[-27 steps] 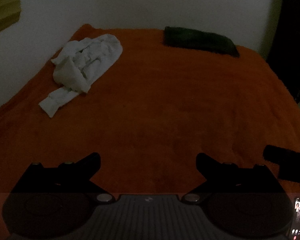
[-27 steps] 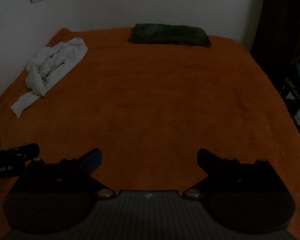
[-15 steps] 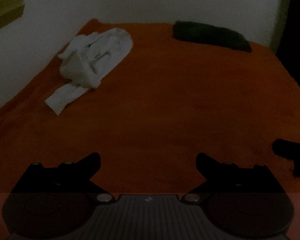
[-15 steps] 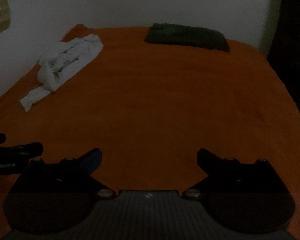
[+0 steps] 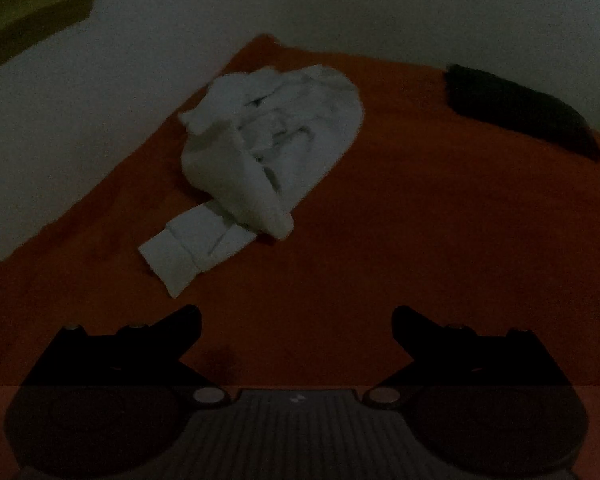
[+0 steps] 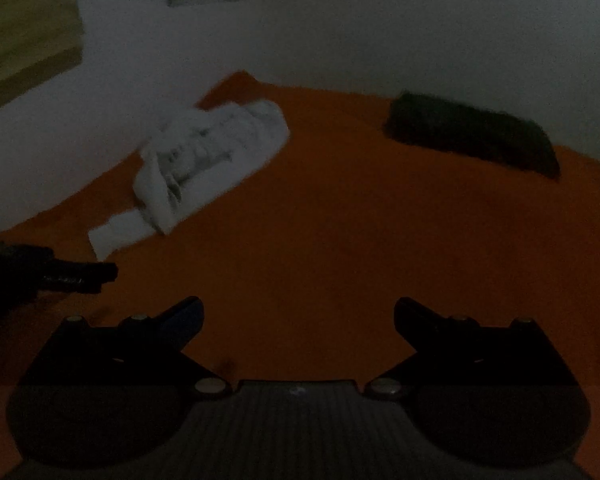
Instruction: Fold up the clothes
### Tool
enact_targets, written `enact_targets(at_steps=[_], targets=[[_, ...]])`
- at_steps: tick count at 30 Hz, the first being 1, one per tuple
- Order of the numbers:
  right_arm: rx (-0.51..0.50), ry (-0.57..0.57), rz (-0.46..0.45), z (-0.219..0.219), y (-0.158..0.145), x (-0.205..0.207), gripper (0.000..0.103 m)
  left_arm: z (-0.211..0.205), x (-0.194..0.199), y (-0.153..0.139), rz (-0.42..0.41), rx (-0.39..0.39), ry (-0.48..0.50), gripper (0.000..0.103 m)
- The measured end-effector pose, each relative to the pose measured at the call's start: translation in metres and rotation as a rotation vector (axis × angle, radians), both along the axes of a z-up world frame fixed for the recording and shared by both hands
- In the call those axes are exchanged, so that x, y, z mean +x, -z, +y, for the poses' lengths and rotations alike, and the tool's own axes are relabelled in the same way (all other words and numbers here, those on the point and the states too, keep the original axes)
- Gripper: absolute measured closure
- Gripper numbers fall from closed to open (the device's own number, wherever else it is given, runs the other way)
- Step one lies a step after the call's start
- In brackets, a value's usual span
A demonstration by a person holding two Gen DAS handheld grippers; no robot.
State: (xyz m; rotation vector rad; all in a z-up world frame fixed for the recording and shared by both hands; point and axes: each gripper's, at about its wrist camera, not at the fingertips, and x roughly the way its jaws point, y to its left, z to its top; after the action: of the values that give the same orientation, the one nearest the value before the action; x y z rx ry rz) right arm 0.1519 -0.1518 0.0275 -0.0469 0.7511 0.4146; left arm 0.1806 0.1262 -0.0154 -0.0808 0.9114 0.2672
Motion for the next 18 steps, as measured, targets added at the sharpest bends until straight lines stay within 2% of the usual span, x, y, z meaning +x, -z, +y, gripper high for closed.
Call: enact_targets(at_steps=[2, 5, 7, 10, 15, 18], targets=[[0.001, -0.022, 0.002, 0.004, -0.01, 0.019, 0.0, 0.004, 0.021, -0.011, 0.012, -0.013, -0.033, 0.0], [0.003, -0.055, 0.005, 0.009, -0.025, 0.048, 0.0, 0.012, 0.057, -0.029, 0.04, 0.066, -0.055, 0.001], [0.004, -0.077, 0.008, 0.013, -0.035, 0.067, 0.0, 0.023, 0.079, -0.045, 0.065, 0.091, -0.094, 0.002], [0.016, -0.102, 0.012, 0.018, -0.046, 0.095, 0.0, 0.043, 0.102, -0.059, 0.043, 0.048, -0.165, 0.002], [0.046, -0.075, 0.037, 0.057, -0.026, 0.155, 0.0, 0.069, 0.135, -0.03, 0.062, 0.03, -0.182, 0.004], [0.008, -0.042, 0.064, 0.077, -0.004, 0.179, 0.0, 0.097, 0.159, 0.01, 0.06, -0.016, -0.211, 0.009]])
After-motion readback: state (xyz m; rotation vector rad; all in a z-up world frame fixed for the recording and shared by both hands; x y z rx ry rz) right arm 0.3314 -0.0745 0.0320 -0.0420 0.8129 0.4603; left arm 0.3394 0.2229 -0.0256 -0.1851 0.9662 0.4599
